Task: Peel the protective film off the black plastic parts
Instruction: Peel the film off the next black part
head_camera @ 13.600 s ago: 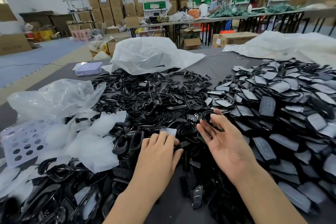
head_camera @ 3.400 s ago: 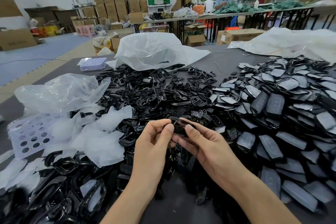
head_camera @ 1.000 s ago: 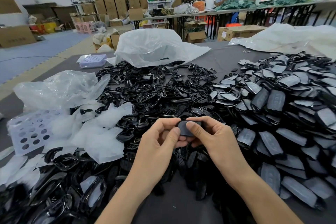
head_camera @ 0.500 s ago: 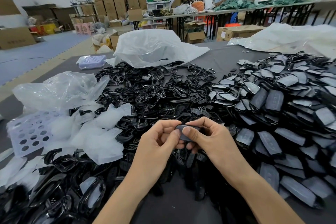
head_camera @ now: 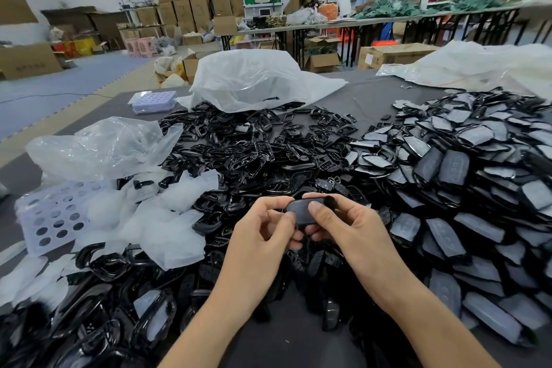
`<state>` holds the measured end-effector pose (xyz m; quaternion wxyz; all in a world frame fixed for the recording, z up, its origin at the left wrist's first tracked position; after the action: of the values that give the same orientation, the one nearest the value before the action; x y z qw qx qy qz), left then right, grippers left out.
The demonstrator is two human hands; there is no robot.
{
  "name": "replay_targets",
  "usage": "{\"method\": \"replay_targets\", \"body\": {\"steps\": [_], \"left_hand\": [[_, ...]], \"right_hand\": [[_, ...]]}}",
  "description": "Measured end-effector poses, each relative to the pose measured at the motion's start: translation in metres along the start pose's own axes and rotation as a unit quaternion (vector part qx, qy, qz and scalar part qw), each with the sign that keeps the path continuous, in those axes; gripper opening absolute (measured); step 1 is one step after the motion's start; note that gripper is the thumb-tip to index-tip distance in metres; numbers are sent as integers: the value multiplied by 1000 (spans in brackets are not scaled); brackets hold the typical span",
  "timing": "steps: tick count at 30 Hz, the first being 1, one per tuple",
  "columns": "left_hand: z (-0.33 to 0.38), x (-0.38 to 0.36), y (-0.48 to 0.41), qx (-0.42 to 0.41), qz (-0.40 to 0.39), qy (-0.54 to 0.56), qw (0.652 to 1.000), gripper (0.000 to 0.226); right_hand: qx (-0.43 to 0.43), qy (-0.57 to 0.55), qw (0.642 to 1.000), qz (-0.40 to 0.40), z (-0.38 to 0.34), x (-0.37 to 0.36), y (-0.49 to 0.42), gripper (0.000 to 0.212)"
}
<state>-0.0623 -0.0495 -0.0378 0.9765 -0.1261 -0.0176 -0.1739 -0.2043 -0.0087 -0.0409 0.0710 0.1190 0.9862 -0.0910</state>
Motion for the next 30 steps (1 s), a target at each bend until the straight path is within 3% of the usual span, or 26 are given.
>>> {"method": "replay_targets", "body": {"steps": [9,13,15,19,24,30], "left_hand": [[7,1,3,-35,19,-10,999,25],[10,-3,6,-42,7,-28,999,28],[13,-5,8,-49,1,-40,998,28],[19,-7,10,-58,-12,-58,997,30],[22,-9,15,-69,-15,-56,996,28],[26,-9,19,-100,17,-44,994,28]], "right_hand": [[-33,-59,998,-16,7,-1,-1,23],[-51,-72,996,-27,10,-4,-1,5],[-55,-73,995,-36,11,-4,-1,15],[-56,-72,995,-49,13,-4,-2,14],[-42,-30,999,-13,10,7,-5,19],[-30,-80,996,22,7,9,-3,19]]}}
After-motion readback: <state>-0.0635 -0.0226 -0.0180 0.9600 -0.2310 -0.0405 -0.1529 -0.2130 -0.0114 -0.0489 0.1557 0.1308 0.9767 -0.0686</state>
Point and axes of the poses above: each hand's wrist, its own y-axis away from the middle knuckle, its own x-axis out of the back of the hand, z = x × y, the point moved 8 cm from there along -y, towards the middle knuckle
